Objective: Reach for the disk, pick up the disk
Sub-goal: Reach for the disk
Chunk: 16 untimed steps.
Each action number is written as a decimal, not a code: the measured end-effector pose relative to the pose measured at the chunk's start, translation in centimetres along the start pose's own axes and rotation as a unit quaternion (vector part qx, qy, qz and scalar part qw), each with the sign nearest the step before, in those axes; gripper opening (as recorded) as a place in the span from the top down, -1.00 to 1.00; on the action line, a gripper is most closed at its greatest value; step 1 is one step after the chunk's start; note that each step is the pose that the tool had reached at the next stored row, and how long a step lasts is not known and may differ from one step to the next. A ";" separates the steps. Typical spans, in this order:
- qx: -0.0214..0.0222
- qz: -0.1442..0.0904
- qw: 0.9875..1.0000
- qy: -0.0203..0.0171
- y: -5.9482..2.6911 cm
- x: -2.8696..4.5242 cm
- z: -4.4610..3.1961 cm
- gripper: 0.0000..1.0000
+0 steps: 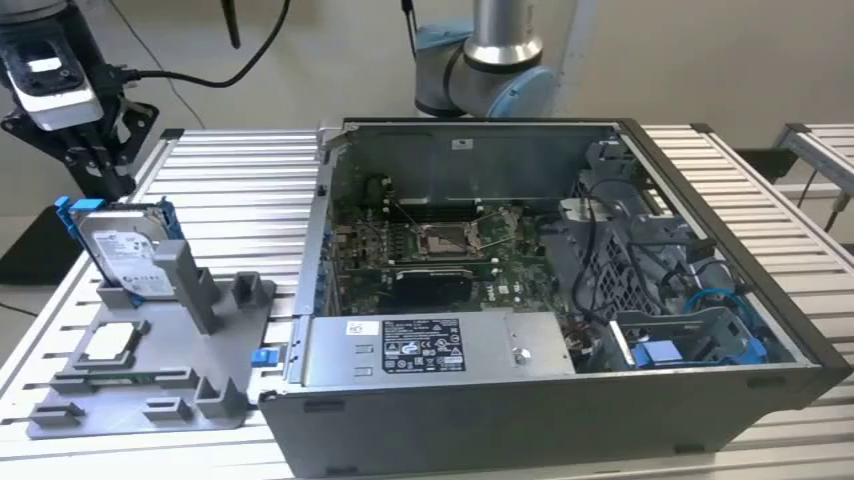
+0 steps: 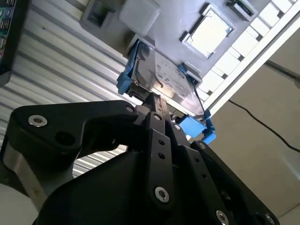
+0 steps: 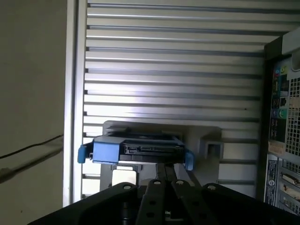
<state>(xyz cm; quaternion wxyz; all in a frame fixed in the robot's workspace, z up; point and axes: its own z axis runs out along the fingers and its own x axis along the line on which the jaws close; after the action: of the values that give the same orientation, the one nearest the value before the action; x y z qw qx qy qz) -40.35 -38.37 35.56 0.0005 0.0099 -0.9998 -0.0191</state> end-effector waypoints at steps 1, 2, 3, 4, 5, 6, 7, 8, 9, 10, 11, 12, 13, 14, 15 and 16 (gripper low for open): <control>0.000 0.000 1.000 0.000 0.09 0.43 0.01 1.00; 0.000 0.000 1.000 0.000 0.18 0.87 0.02 1.00; 0.000 0.000 1.000 0.000 0.27 1.34 0.02 1.00; 0.000 0.000 1.000 0.000 0.33 1.75 0.03 1.00; 0.000 0.000 1.000 0.000 0.36 2.14 0.03 1.00; 0.000 0.000 1.000 0.000 0.39 2.51 0.03 1.00; 0.000 0.000 1.000 0.000 0.42 2.87 0.03 1.00; 0.000 -0.001 1.000 0.000 0.45 3.23 0.03 1.00; 0.000 -0.001 1.000 0.000 0.49 3.56 0.04 1.00; 0.000 -0.001 1.000 0.000 0.52 3.87 0.03 1.00; 0.000 -0.001 1.000 0.000 0.54 4.09 0.04 1.00; 0.000 -0.002 1.000 0.000 0.57 4.28 0.04 1.00; 0.000 -0.002 1.000 0.000 0.60 4.39 0.04 1.00; 0.000 -0.003 1.000 0.000 0.63 4.44 0.05 1.00; 0.000 -0.003 1.000 0.000 0.66 4.45 0.05 1.00; 0.000 -0.004 1.000 0.001 0.68 4.44 0.05 1.00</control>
<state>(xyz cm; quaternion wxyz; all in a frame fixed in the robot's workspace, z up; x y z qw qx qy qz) -44.80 -37.78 35.55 0.0017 0.0139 -0.9997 -0.0191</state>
